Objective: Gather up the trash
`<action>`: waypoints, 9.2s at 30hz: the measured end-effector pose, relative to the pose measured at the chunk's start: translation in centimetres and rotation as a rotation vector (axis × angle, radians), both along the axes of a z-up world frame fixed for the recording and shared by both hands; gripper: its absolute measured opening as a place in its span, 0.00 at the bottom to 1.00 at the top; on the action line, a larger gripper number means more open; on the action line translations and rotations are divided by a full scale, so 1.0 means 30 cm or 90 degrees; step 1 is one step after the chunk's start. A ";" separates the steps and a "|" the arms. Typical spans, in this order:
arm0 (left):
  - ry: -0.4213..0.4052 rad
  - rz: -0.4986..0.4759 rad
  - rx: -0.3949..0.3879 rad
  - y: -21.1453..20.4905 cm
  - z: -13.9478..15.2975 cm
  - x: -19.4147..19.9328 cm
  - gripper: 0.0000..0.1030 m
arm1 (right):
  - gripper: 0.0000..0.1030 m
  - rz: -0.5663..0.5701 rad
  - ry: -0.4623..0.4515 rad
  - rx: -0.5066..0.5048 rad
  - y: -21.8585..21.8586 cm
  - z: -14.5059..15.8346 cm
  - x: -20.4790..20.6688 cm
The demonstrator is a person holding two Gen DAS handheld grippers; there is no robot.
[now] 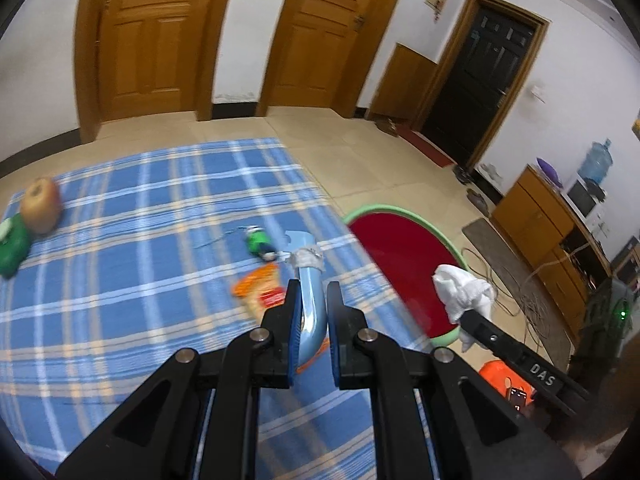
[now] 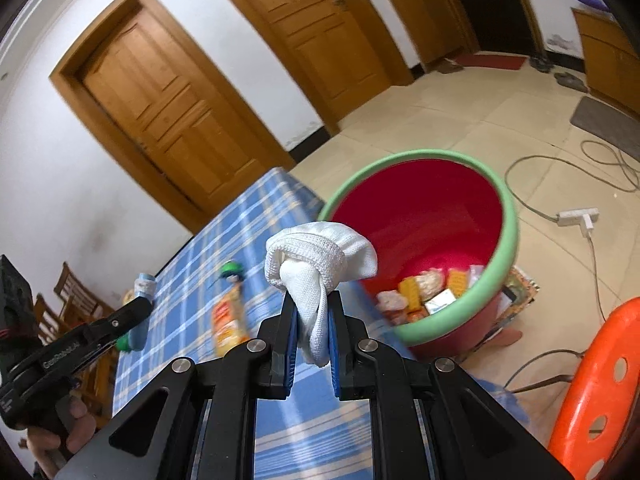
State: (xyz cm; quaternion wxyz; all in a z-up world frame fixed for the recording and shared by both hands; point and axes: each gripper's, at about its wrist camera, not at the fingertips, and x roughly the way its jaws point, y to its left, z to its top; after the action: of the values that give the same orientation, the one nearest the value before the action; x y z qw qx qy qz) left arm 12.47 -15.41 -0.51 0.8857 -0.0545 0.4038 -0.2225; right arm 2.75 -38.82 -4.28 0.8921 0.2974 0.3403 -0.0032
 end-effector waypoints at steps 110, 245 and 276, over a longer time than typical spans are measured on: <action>0.013 0.168 0.098 0.343 -0.152 0.198 0.45 | 0.51 0.059 0.028 -0.059 0.219 0.078 0.138; 0.001 -0.120 0.103 -0.459 -0.166 0.137 0.53 | 0.48 -0.091 0.000 -0.001 -0.326 -0.045 0.045; -0.087 0.148 0.102 0.179 0.083 -0.228 0.80 | 0.77 0.062 -0.076 -0.126 0.223 0.233 -0.114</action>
State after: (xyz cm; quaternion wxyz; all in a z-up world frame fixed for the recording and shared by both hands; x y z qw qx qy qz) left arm 5.62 -10.03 2.00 0.9324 -0.0145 0.3500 -0.0890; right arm -0.66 -32.12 2.71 0.9349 0.1906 0.2983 0.0240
